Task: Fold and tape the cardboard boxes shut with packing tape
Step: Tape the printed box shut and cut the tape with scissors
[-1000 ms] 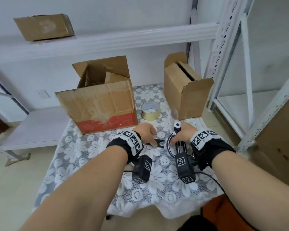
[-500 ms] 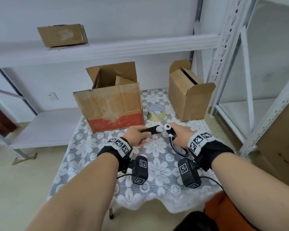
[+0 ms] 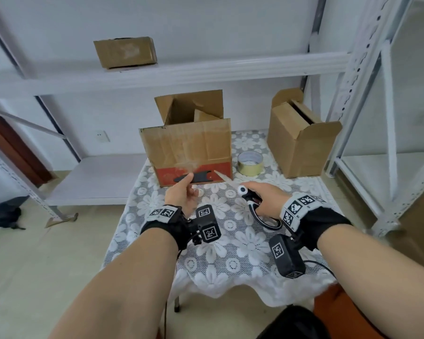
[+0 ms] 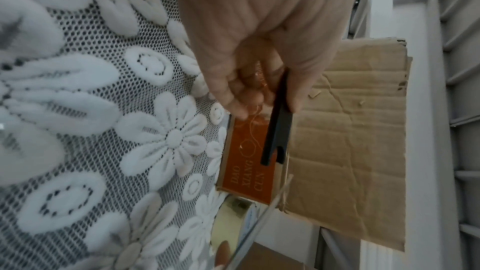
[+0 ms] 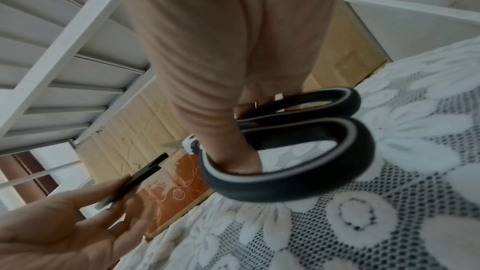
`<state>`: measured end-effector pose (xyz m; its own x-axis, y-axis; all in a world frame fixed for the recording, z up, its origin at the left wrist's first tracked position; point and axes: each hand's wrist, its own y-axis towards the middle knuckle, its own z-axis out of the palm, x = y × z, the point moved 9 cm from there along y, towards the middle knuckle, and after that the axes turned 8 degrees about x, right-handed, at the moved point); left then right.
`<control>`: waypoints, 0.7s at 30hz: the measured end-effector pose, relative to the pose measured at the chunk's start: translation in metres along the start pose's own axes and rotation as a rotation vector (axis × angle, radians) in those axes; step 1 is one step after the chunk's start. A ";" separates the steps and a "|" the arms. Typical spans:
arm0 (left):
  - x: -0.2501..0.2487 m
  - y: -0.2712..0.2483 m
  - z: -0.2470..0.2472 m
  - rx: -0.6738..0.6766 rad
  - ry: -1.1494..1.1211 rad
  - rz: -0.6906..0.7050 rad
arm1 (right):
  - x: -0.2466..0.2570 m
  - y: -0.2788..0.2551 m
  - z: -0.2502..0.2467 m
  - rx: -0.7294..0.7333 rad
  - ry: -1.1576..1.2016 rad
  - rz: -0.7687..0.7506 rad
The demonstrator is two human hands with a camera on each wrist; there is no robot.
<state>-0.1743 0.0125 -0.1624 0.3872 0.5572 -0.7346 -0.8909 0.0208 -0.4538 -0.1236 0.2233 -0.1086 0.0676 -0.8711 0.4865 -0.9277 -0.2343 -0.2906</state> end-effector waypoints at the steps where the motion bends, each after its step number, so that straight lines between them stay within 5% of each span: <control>1: 0.001 0.000 0.001 0.015 -0.009 -0.007 | 0.001 0.000 0.002 0.016 -0.008 -0.003; 21: 0.009 -0.016 0.039 0.173 0.114 -0.101 | 0.004 -0.007 0.005 0.025 -0.105 -0.025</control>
<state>-0.1661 0.0498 -0.1421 0.4923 0.4481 -0.7462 -0.8697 0.2190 -0.4423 -0.1152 0.2192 -0.1082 0.1301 -0.9051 0.4049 -0.9159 -0.2661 -0.3007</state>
